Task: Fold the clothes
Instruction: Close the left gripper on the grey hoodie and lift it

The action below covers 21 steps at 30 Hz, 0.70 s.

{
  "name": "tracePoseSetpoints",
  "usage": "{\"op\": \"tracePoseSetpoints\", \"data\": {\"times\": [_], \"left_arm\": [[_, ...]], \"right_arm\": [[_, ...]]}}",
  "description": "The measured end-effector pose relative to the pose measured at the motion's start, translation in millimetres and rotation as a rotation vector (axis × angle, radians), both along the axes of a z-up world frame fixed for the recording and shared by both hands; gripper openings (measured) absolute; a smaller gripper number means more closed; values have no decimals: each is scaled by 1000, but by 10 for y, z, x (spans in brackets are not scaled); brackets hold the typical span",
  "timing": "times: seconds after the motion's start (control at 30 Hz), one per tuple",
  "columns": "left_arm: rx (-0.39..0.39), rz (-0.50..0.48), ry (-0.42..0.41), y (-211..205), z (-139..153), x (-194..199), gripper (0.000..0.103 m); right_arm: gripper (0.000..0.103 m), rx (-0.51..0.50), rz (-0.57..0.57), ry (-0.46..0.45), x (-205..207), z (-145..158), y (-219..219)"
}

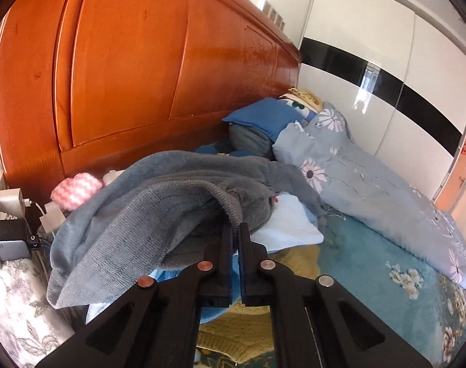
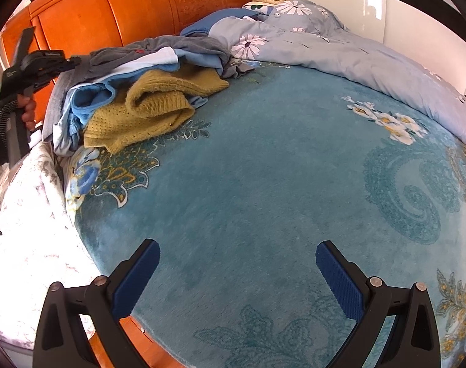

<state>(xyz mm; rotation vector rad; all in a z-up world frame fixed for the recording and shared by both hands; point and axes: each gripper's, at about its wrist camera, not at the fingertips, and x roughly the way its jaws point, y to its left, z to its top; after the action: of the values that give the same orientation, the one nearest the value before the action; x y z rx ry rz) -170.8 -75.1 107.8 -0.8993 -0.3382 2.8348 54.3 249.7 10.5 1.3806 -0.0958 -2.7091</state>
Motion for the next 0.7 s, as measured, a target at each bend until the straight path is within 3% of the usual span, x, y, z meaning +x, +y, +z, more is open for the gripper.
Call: {"op": "tracePoseSetpoints", "data": {"times": [0.13, 0.37, 0.5, 0.57, 0.7], "left_arm": [[-50, 7, -1, 61, 17, -77, 4], [-108, 39, -43, 130, -20, -269, 23], [-89, 42, -53, 133, -62, -310, 21], [-69, 39, -49, 138, -39, -294, 8], [-10, 22, -15, 158, 122, -241, 5]], "right_arm": [[103, 8, -3, -5, 5, -8, 13], [103, 5, -12, -12, 2, -23, 45], [103, 5, -14, -13, -3, -26, 58], [103, 5, -15, -13, 1, -31, 68], [103, -2, -20, -10, 26, -40, 112]]}}
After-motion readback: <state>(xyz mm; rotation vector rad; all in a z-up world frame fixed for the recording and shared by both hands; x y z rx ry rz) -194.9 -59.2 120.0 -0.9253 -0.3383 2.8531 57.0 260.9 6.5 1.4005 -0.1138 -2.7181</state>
